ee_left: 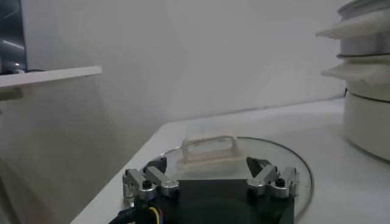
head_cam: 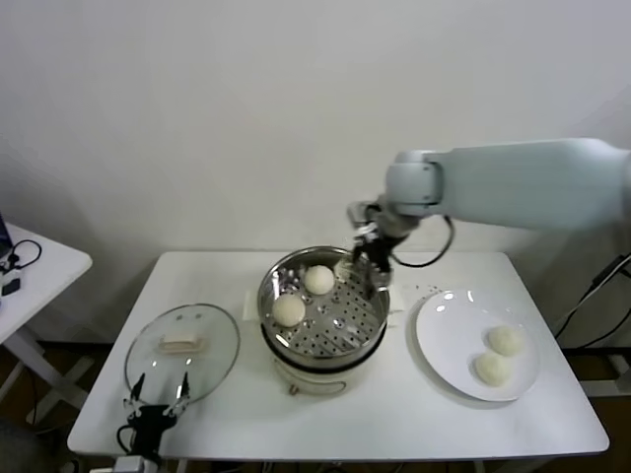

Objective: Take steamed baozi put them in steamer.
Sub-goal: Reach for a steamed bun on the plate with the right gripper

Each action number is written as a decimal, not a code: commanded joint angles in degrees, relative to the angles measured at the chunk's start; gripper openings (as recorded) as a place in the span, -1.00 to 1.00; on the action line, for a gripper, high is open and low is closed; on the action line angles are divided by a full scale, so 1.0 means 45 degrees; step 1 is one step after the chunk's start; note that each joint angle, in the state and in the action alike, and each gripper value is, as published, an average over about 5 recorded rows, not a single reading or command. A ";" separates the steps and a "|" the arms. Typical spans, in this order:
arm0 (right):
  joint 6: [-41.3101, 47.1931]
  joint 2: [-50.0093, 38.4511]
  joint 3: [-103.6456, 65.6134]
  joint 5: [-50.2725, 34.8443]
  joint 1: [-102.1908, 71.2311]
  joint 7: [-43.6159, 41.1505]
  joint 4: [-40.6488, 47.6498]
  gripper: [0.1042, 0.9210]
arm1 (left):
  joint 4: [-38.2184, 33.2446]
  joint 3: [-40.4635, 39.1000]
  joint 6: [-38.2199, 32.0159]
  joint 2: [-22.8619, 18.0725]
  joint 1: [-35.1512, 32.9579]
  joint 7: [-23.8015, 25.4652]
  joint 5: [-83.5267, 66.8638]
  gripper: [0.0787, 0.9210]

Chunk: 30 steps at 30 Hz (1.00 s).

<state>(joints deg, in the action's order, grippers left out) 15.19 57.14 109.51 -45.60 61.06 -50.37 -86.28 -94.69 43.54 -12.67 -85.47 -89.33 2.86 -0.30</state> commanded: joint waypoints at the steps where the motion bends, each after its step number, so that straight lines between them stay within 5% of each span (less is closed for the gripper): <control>1: -0.2062 -0.4299 0.3255 0.3109 0.2006 -0.1745 -0.0925 0.76 | 0.0043 -0.0011 0.0007 -0.0046 -0.0002 -0.0007 0.0024 0.77; 15: -0.1993 -0.6201 0.0543 0.6443 -0.3293 -0.0679 0.0700 0.76 | 0.0116 0.0078 -0.0016 -0.0111 -0.0147 -0.0091 0.0103 0.77; 30: -0.1504 -0.6627 -0.2130 0.7445 -0.6990 -0.0026 0.1044 0.76 | 0.0354 0.0053 -0.0159 -0.0144 -0.0204 -0.0144 0.0222 0.77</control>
<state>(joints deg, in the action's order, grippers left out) 8.50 29.63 105.49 -16.09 39.01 -51.35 -82.49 -93.28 43.78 -13.28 -86.26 -90.28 2.25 0.64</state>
